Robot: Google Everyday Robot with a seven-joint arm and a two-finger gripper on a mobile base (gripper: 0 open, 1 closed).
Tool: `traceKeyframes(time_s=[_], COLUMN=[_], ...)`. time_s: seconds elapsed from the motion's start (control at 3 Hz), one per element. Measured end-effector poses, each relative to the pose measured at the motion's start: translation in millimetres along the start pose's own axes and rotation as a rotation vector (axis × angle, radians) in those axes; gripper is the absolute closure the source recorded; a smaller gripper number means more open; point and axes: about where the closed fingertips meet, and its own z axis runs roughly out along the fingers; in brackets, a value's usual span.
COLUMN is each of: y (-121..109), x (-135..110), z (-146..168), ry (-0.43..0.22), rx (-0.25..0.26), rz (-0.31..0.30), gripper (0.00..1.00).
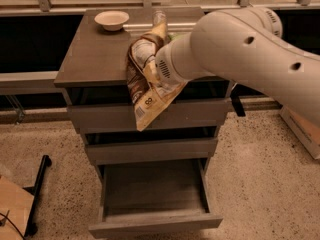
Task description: Pick brown chip bag from bottom drawer and place on counter
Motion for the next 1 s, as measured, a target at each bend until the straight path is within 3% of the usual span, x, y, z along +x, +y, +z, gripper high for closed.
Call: traceKeyframes(time_s=[1.0], y=[-60], x=[-75], z=[88], ry=[-0.042], rx=[-0.002], rz=[0.024], gripper=[1.0])
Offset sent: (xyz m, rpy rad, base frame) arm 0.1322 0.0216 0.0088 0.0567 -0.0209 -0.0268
